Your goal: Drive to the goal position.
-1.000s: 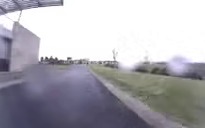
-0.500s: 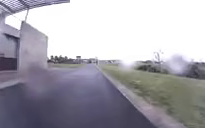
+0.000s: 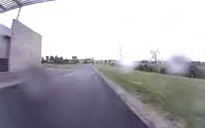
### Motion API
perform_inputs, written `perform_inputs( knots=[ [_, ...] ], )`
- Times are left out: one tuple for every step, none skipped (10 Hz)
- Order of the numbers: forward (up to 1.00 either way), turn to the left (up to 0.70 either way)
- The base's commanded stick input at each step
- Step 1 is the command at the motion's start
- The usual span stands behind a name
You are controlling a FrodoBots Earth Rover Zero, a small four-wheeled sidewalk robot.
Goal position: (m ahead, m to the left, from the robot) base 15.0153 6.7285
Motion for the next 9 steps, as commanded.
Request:
perform_inputs(
  knots=[
    [1.0, 0.0],
    [1.0, 0.0],
    [1.0, 0.0],
    [1.0, 0.0],
    [1.0, 0.0],
    [1.0, 0.0],
    [1.0, 0.0],
    [1.0, 0.2],
    [1.0, 0.26]
  ],
)
